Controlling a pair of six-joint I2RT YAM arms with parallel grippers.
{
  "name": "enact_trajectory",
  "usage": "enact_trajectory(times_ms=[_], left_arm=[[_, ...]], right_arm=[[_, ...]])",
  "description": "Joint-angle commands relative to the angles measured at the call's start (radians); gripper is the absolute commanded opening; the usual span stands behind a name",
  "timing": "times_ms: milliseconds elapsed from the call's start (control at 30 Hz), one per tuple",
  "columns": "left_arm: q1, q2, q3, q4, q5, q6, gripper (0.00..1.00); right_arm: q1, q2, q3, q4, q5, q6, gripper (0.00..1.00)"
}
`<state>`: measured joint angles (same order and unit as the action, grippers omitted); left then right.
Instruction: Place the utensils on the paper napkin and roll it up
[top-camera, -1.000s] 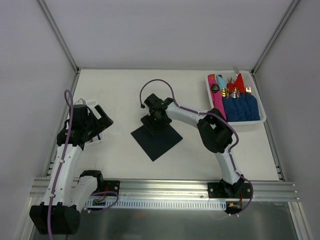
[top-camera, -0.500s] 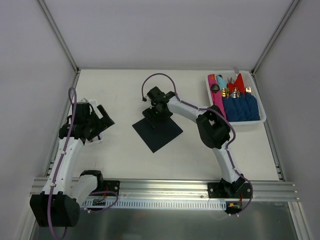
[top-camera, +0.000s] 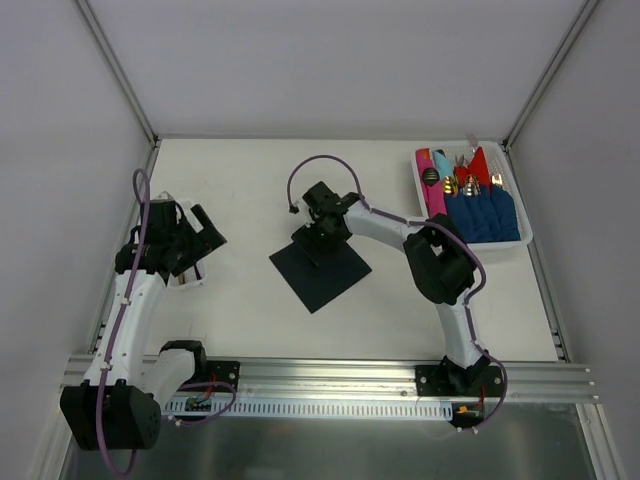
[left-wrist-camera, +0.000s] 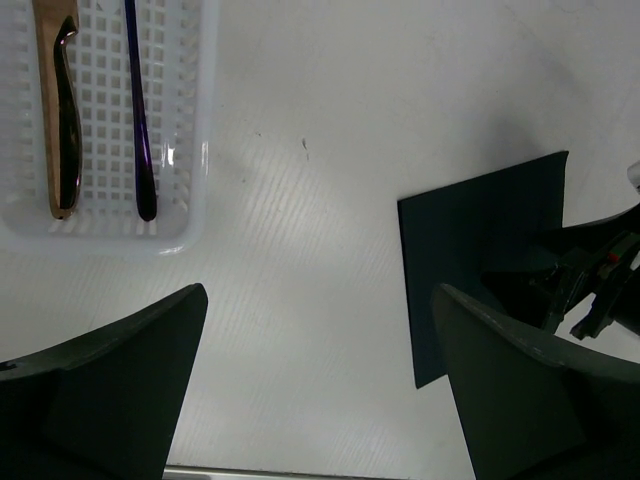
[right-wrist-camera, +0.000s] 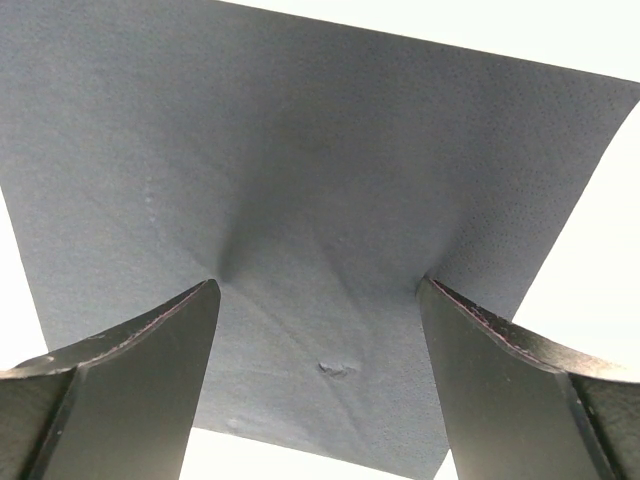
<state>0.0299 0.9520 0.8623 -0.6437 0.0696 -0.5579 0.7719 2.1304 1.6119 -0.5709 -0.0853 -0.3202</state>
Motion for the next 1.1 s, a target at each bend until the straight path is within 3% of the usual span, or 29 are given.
enact_trajectory(times_ms=[0,233,367,700,800,867,967,1067], left_arm=[[0.015,0.001,0.032,-0.03,0.002,0.024,0.98],[0.018,-0.004,0.034,-0.03,0.003,0.03,0.99],[0.039,0.001,0.043,-0.03,0.01,0.03,0.99],[0.128,0.126,0.216,-0.069,0.045,0.105,0.96],[0.163,0.212,0.296,-0.121,0.041,0.148,0.87],[0.197,0.275,0.348,-0.142,0.019,0.168,0.67],[0.238,0.349,0.388,-0.157,0.036,0.177,0.48],[0.258,0.421,0.415,-0.16,0.007,0.182,0.39]], right_arm=[[0.02,-0.013,-0.076,-0.053,-0.028,-0.061,0.85],[0.043,-0.032,-0.086,-0.04,-0.024,-0.097,0.85],[0.049,-0.069,-0.061,-0.055,-0.048,-0.063,0.9],[0.063,-0.176,0.193,-0.17,-0.099,0.047,0.97],[0.061,-0.211,0.221,-0.185,-0.12,0.023,0.99],[0.06,-0.234,0.215,-0.184,-0.134,0.0,0.99],[0.049,-0.28,0.171,-0.181,-0.16,-0.011,0.99],[0.026,-0.326,0.1,-0.161,-0.224,-0.008,0.99]])
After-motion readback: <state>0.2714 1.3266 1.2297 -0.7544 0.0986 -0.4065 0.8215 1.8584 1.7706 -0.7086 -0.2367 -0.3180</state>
